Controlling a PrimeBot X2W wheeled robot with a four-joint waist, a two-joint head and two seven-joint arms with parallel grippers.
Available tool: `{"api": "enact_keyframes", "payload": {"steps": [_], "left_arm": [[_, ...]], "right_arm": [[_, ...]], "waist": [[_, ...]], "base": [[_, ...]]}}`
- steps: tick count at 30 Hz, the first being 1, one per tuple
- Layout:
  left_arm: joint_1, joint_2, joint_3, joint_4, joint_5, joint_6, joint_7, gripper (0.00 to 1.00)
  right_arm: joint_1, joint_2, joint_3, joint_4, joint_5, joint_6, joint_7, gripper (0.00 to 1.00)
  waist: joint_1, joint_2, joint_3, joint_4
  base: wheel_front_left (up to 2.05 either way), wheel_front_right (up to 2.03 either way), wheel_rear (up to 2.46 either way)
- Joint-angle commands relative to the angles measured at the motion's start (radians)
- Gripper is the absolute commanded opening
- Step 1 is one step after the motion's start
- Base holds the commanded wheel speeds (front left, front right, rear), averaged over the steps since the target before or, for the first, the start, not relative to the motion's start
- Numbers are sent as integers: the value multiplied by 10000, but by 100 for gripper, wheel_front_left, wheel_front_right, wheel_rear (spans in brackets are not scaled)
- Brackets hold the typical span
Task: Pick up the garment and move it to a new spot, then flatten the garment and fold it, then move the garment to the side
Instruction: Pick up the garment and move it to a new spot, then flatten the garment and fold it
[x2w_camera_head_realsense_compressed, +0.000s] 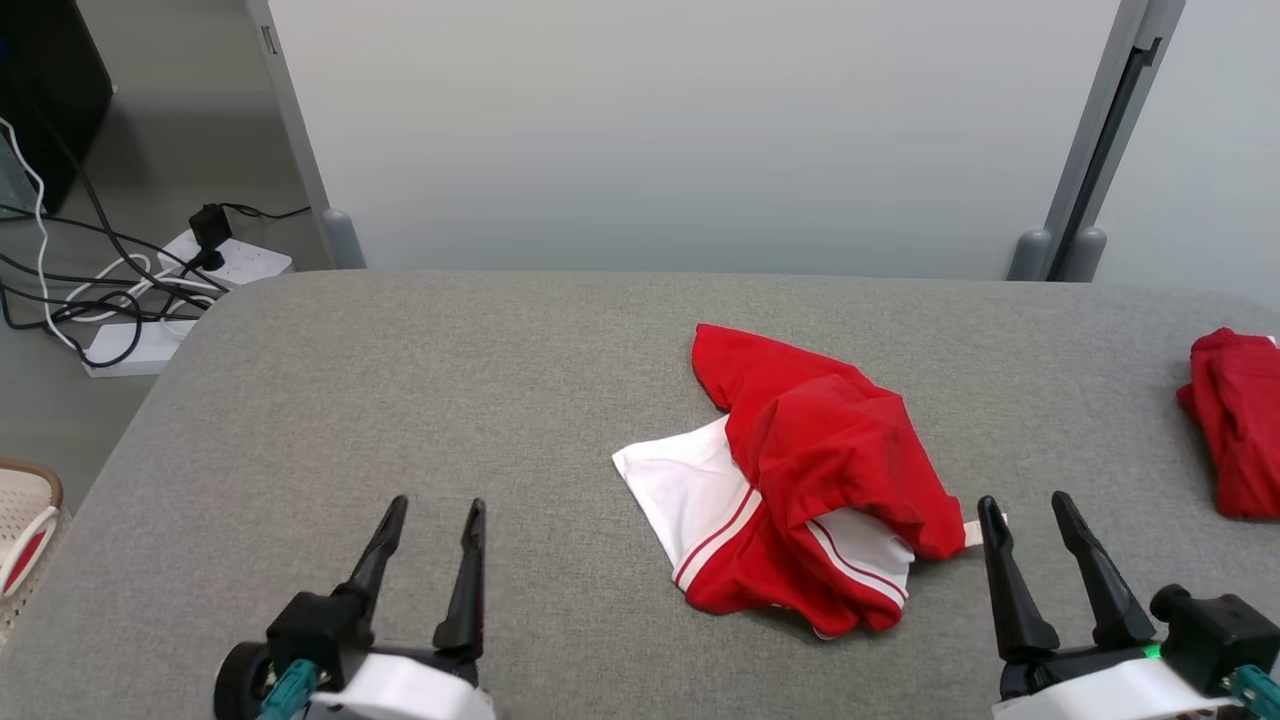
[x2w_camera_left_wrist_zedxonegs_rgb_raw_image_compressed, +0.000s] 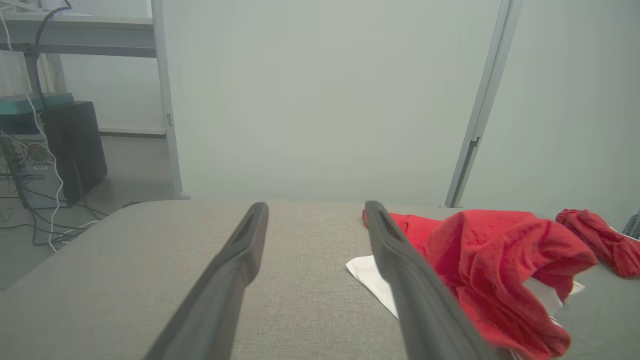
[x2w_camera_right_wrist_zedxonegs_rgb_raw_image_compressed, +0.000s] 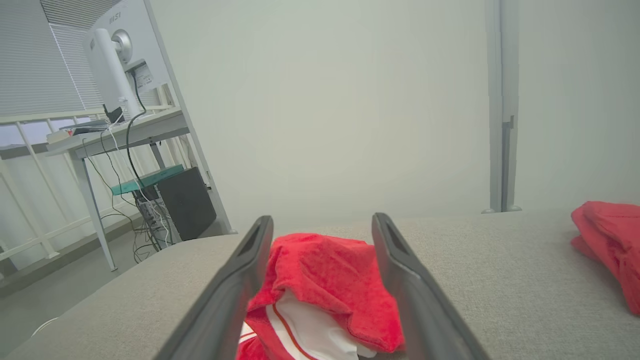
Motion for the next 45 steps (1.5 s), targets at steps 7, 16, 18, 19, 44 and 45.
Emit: {"api": "enact_keyframes", "payload": {"steps": [7, 16, 18, 19, 44, 45], "left_arm": [[1271, -250, 1163, -945, 716, -30, -61, 100], [1462, -818, 1325, -531, 1219, -550, -61, 100], [1443, -855, 1344, -509, 1257, -586, -61, 100], [1422, -890, 1364, -487, 1290, -620, -61, 100], [-82, -1255, 338, 940, 868, -1138, -61, 100], [-277, -1256, 133, 1059, 745, -1131, -61, 100]], "right_arm": [[622, -228, -120, -841, 293, 42, -103, 100], [921, -111, -177, -1027, 85, 42, -103, 100], [902, -104, -173, -1048, 82, 42, -103, 100], [890, -97, -171, -1064, 81, 42, -103, 100], [461, -142, -18, -1446, 246, 42, -103, 100], [434, -173, -22, -1441, 234, 42, -103, 100]], "waist": [[0, 0, -191, 91], [0, 0, -124, 140], [0, 0, -107, 141], [0, 0, -92, 142], [0, 0, 741, -287], [0, 0, 807, -335]], "base": [[0, 0, 0], [0, 0, 0], [0, 0, 0], [0, 0, 0], [0, 0, 0], [0, 0, 0]]}}
